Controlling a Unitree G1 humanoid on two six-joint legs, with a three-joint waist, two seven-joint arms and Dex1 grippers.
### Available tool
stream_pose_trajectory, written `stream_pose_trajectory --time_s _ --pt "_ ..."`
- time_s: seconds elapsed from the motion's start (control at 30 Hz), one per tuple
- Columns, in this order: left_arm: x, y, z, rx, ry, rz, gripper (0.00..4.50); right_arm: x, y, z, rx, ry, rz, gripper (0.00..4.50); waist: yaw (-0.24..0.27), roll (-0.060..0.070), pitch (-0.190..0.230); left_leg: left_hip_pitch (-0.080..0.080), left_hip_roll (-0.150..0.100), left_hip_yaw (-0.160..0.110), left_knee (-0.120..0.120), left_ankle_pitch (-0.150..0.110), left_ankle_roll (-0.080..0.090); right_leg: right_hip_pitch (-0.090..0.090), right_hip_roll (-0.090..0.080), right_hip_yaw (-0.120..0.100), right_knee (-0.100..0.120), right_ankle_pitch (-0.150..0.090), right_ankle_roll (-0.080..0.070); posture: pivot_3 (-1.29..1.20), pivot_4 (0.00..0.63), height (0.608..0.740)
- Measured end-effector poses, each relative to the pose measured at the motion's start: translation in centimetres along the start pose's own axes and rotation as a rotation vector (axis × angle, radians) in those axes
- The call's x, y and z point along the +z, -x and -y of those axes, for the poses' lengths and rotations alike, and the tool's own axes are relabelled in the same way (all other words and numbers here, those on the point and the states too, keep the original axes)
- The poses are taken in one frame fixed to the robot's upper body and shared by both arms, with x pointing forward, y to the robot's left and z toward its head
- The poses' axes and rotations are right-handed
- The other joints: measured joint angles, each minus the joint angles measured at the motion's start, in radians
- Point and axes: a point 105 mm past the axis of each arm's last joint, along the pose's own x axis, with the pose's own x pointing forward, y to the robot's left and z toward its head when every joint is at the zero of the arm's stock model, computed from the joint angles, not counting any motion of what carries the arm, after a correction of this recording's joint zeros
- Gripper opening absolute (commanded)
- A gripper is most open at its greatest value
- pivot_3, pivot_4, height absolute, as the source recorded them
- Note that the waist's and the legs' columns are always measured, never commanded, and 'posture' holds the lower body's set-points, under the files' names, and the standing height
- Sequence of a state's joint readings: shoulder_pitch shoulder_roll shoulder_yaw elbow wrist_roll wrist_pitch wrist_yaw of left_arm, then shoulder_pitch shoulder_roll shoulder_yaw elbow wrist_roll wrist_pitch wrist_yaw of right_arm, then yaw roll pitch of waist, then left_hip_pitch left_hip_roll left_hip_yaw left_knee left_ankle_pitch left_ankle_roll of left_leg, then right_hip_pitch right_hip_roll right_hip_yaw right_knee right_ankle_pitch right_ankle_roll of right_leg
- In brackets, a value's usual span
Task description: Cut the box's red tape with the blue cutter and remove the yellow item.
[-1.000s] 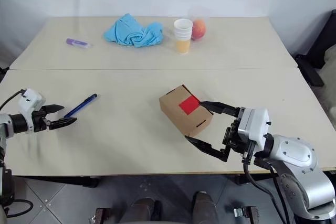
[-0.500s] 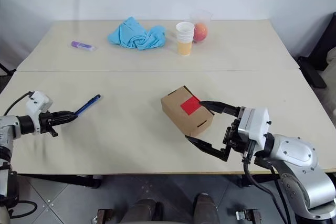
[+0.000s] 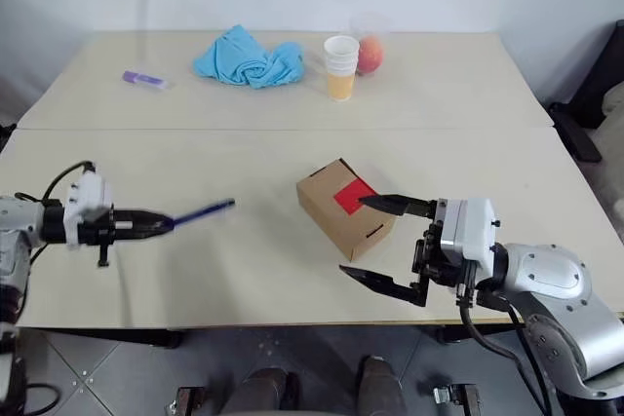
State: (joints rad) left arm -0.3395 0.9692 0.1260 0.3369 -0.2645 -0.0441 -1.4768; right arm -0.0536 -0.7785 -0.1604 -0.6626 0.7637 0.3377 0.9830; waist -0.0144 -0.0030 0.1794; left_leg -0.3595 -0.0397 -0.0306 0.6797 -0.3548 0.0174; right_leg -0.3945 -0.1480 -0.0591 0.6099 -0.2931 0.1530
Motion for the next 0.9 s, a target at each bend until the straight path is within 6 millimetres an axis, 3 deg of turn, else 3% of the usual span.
stream_pose_trajectory --time_s 0.13,0.27,0.4,0.53,0.67,0.9 --pt "0.8 -3.3 4.1 -0.197 -0.065 -0.057 0.43 -1.4 0.0 -1.6 0.069 -0.079 -0.094 4.5 0.015 0.001 0.001 -0.003 0.0 -0.001 0.002 -0.001 0.001 0.001 0.0 -0.002 -0.004 0.0 0.0 0.0 0.15 0.74" --pt "3.0 -6.5 5.2 -0.209 -0.108 -0.102 0.43 -3.3 0.0 -3.0 0.073 -0.172 -0.19 4.5 0.041 0.001 0.001 -0.008 -0.001 -0.004 0.004 0.0 0.002 0.001 0.0 -0.003 -0.008 0.002 0.003 0.0 0.15 0.74" --pt "6.9 -11.0 6.5 -0.179 -0.167 -0.072 0.43 -4.8 -0.1 -3.6 0.051 -0.189 -0.294 4.5 0.045 0.001 0.001 -0.01 -0.003 -0.005 0.005 0.001 0.003 0.0 0.0 -0.002 -0.009 0.004 0.005 0.0 0.15 0.74" --pt "8.7 -13.3 7.7 -0.171 -0.165 -0.078 0.43 -6.3 0.1 -3.5 -0.025 -0.216 -0.379 3.5 0.038 0.001 0.001 -0.01 -0.002 -0.004 0.004 0.001 0.003 0.0 0.002 -0.002 -0.009 0.004 0.005 0.0 0.15 0.74" --pt "8.2 -13.8 8.8 -0.211 -0.151 -0.144 0.43 -7.1 0.4 -3.1 -0.084 -0.213 -0.425 2.22 0.04 0.001 0.001 -0.01 -0.002 -0.003 0.004 0.001 0.003 0.0 0.002 -0.002 -0.01 0.004 0.004 0.0 0.15 0.74" --pt "9.1 -15.4 8.2 -0.174 -0.125 -0.184 0.43 -8.1 -0.4 -2.6 -0.15 -0.161 -0.453 0.01 0.045 0.001 0.001 -0.01 -0.003 -0.005 0.005 0.001 0.004 0.001 0.002 -0.002 -0.011 0.004 0.005 0.0 0.15 0.74"
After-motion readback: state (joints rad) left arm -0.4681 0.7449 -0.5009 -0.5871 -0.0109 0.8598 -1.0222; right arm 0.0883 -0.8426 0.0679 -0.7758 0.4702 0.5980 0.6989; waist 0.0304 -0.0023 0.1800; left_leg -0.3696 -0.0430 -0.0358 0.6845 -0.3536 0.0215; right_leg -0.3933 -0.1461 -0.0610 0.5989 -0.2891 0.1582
